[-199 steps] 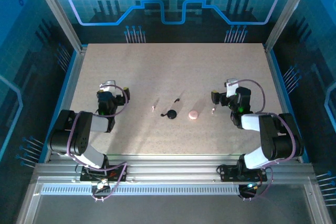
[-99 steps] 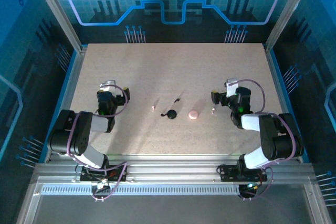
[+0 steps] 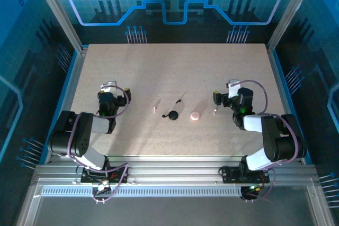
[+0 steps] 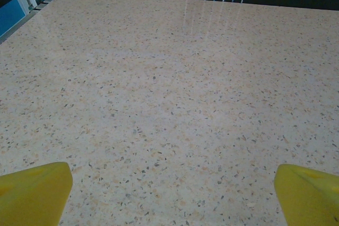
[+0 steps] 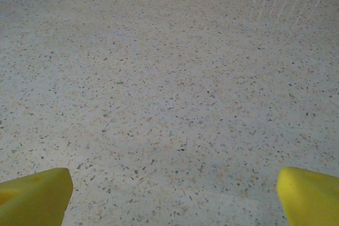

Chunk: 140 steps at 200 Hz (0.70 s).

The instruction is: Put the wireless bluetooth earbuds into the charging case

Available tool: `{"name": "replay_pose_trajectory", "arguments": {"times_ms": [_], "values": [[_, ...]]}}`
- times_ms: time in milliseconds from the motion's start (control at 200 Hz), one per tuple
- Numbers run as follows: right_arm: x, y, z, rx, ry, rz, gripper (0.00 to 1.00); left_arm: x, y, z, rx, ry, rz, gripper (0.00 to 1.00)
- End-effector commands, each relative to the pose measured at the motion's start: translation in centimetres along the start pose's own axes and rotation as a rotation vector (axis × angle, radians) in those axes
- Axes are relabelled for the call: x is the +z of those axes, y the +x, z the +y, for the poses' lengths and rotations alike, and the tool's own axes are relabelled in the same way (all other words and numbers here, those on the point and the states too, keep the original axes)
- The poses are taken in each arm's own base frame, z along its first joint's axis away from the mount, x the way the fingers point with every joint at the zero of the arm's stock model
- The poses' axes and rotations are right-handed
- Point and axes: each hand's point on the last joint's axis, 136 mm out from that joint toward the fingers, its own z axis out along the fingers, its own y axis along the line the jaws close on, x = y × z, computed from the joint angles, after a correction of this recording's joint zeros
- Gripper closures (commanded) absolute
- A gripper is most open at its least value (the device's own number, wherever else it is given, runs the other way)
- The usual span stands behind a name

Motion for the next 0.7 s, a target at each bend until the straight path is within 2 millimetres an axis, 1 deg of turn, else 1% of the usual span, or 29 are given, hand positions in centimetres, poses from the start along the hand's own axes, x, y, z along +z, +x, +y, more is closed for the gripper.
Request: {"name": "replay_pose_trajectory", "arguments": {"times_ms": [0,75,95,120,145,225,240,280,315,320,355,370,375,390,425,480,530,585,630,695], "values": [[0.1,-1.1,-0.5,-0.001,0.011,-0.030,0.00,0.1,-1.1,-0.5,0.006,0.025,-0.020,0.01],[0.1,-1.7,-0.5,0.001,0.006,0.002,0.00,0.0,-1.1,-0.4,0.008,0.020,-0.025,0.01],[0.0,-2.2,-0.5,0.000,0.006,0.006,0.00,0.0,-1.1,-0.4,0.007,0.020,-0.028,0.01],[-0.1,-2.3,-0.4,0.002,-0.002,0.027,0.00,-0.2,-1.3,-0.4,0.006,0.020,-0.036,0.01],[-0.4,-2.9,-0.3,0.002,-0.010,0.033,0.00,-0.4,-1.6,-0.4,0.006,0.022,-0.045,0.01],[-1.9,-4.7,0.0,0.038,-0.026,0.066,0.00,-1.2,-2.7,-0.4,0.006,0.018,-0.055,0.01],[-2.2,-4.6,0.0,0.052,-0.026,0.096,0.00,-1.4,-3.0,-0.4,0.008,0.017,-0.053,0.01],[-3.1,-5.5,0.1,0.082,-0.022,0.135,0.00,-1.7,-3.8,-0.5,0.011,0.016,-0.045,0.01],[-4.0,-5.6,0.5,0.099,-0.039,0.200,0.00,-2.1,-4.5,-0.6,0.016,0.014,-0.033,0.01],[-4.1,-6.0,0.6,0.098,-0.041,0.198,0.00,-2.1,-4.7,-0.7,0.017,0.014,-0.032,0.01],[-4.9,-5.9,1.1,0.099,-0.054,0.268,0.00,-2.5,-5.5,-0.7,0.009,0.005,-0.022,0.01],[-5.2,-6.2,1.3,0.097,-0.054,0.284,0.00,-2.6,-5.9,-0.8,0.005,0.006,-0.017,0.01],[-5.3,-6.0,1.3,0.098,-0.053,0.300,0.00,-2.7,-6.1,-0.9,0.003,0.007,-0.017,0.01],[-5.6,-6.8,1.4,0.094,-0.049,0.304,0.00,-2.9,-6.5,-1.1,0.001,0.013,-0.013,0.01],[-6.2,-7.0,1.7,0.089,-0.042,0.352,0.00,-3.4,-7.3,-1.9,-0.001,0.036,-0.003,0.01],[-7.2,-6.9,2.5,0.084,-0.035,0.433,0.00,-4.1,-8.3,-3.4,0.002,0.080,0.024,0.02],[-8.0,-6.7,3.4,0.085,-0.035,0.497,0.00,-4.8,-8.7,-5.0,-0.001,0.135,0.072,0.04],[-8.8,-6.1,4.5,0.106,-0.040,0.575,0.00,-5.5,-8.7,-7.1,0.003,0.202,0.139,0.06],[-9.5,-5.4,5.6,0.123,-0.049,0.638,0.00,-6.2,-8.3,-8.5,0.025,0.240,0.201,0.08],[-10.4,-4.4,7.3,0.144,-0.065,0.723,0.00,-7.0,-7.8,-9.2,0.011,0.237,0.273,0.10]]}}
